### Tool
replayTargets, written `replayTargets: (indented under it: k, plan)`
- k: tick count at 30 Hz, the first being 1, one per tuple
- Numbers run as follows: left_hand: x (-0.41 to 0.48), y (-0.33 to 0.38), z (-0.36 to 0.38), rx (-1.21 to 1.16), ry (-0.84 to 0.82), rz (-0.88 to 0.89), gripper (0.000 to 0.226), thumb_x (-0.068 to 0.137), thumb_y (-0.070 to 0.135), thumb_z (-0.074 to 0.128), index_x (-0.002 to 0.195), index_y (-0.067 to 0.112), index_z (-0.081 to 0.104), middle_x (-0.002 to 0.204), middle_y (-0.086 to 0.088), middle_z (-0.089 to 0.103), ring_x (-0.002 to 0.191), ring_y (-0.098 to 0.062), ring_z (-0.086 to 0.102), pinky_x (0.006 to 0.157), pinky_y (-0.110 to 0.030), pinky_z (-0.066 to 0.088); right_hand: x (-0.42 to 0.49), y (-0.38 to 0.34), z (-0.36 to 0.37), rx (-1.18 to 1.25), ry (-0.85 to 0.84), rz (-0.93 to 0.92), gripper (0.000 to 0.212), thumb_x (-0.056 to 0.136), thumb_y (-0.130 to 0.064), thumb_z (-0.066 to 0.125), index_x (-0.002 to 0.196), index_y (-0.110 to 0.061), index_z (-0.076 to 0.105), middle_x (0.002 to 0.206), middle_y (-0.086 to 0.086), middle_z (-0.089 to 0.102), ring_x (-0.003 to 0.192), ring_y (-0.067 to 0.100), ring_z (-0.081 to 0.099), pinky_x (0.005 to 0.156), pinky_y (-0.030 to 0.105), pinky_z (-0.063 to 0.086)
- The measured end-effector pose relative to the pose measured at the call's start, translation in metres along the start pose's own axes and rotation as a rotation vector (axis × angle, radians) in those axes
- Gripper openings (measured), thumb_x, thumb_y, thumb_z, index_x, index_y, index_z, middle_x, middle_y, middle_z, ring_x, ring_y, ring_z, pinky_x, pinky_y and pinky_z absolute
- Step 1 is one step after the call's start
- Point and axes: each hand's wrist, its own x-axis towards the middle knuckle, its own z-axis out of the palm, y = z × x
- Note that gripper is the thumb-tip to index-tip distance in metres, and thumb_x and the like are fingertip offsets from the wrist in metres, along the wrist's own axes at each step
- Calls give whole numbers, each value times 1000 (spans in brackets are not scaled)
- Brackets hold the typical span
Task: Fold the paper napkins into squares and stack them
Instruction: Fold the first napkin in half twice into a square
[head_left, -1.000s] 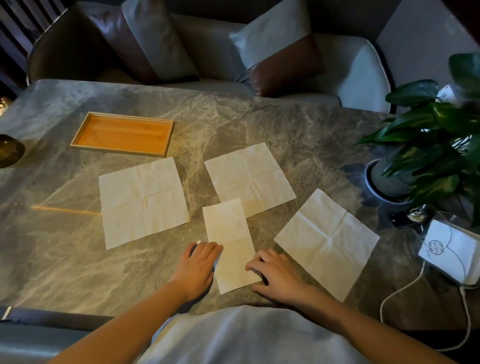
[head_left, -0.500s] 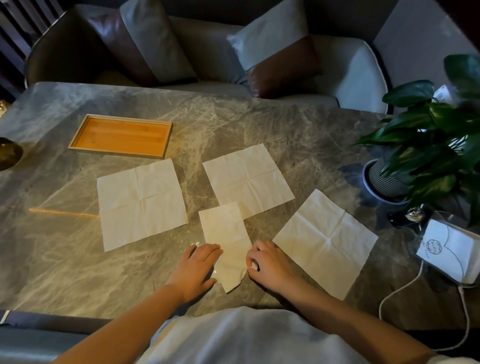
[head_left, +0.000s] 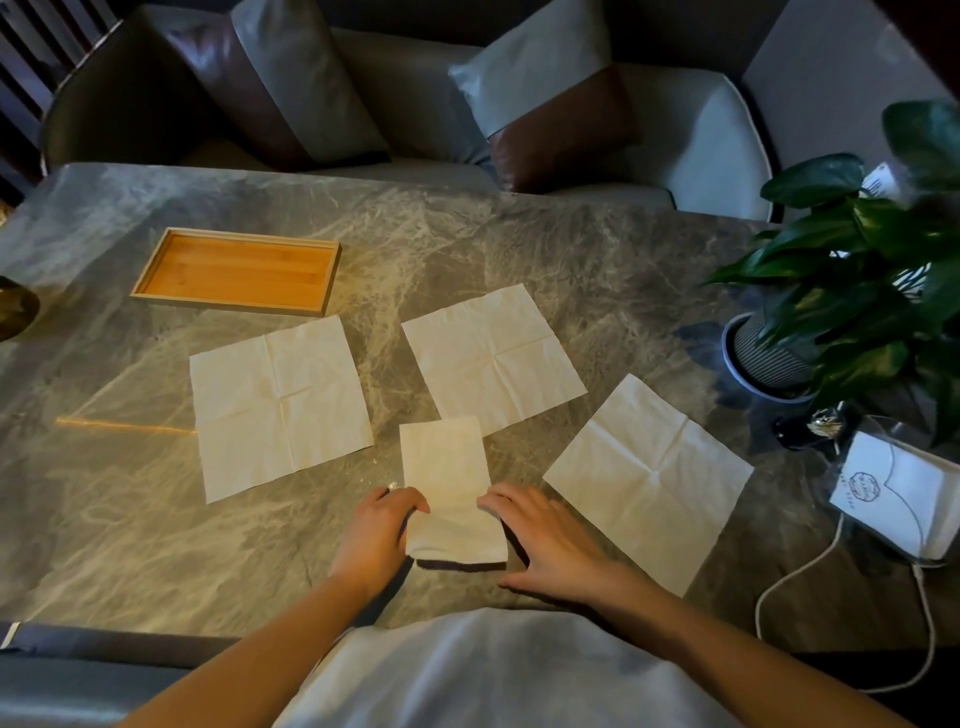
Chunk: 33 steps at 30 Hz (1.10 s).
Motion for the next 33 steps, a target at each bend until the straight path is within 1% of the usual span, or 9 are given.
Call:
replayTargets:
  k: [3, 7, 10, 15, 20, 24, 26, 28, 33]
  plan:
    - [-3, -1, 1, -1, -33, 21, 14, 89, 17, 54, 100, 23, 61, 94, 1, 63, 88, -16, 54, 76, -34, 50, -2, 2, 6, 20, 53, 51, 64, 79, -38, 68, 135, -26, 39, 145, -8, 36, 129, 13, 34, 99, 32, 39]
    - [-9, -1, 6, 27, -88, 86, 15, 94, 25, 48, 104, 24, 59, 95, 2, 65, 88, -14, 55, 74, -26, 46, 0, 1, 8, 89, 172, 35, 24, 82, -13, 62, 105, -19, 64, 117, -5, 60, 107, 14, 53, 79, 30, 48]
    - [-11, -3, 7, 84, -93, 129, 16, 95, 29, 44, 102, 25, 58, 93, 2, 66, 88, -17, 57, 76, -27, 44, -2, 1, 8, 127, 166, 107, 14, 85, -17, 60, 97, -22, 65, 95, -5, 66, 85, 14, 57, 60, 20, 38]
    - [-9, 0, 6, 114, -82, 76, 23, 95, 36, 44, 100, 20, 60, 88, -2, 68, 83, -19, 59, 79, -28, 44, -5, 2, 15, 188, 170, 284, 21, 92, -34, 53, 105, -21, 64, 82, -6, 66, 72, 11, 59, 56, 21, 40]
    - [-6, 7, 6, 32, -84, -69, 18, 93, 31, 49, 87, 17, 60, 79, -1, 69, 73, -19, 62, 72, -36, 52, -1, 2, 14, 440, 190, 377, 15, 91, -30, 58, 103, -23, 64, 77, -1, 68, 72, 13, 62, 65, 32, 51]
    - [-5, 10, 8, -9, -74, -149, 20, 91, 28, 50, 78, 16, 59, 71, -2, 67, 69, -21, 62, 69, -33, 51, 2, 4, 17, 491, 195, 420, 5, 91, -29, 60, 91, -25, 62, 66, -10, 61, 65, 6, 58, 60, 26, 46]
    - [-6, 8, 9, -19, -70, -165, 21, 92, 29, 49, 77, 19, 61, 71, 1, 68, 68, -17, 62, 69, -30, 50, 4, 4, 18, 511, 214, 437, 13, 90, -31, 61, 79, -30, 55, 59, -16, 59, 58, 0, 55, 54, 17, 38]
    - [-6, 6, 9, -20, -66, -173, 22, 93, 28, 49, 77, 19, 62, 71, 2, 68, 68, -15, 61, 71, -29, 51, 6, 4, 19, 522, 220, 450, 21, 88, -32, 64, 74, -33, 49, 56, -21, 58, 53, -2, 53, 50, 15, 37]
    - [-6, 5, 11, -53, -48, -218, 22, 94, 27, 47, 78, 18, 59, 69, -1, 68, 66, -18, 61, 68, -28, 46, 11, 2, 22, 528, 225, 471, 17, 87, -31, 66, 84, -27, 51, 53, -9, 53, 52, 3, 50, 58, 27, 43]
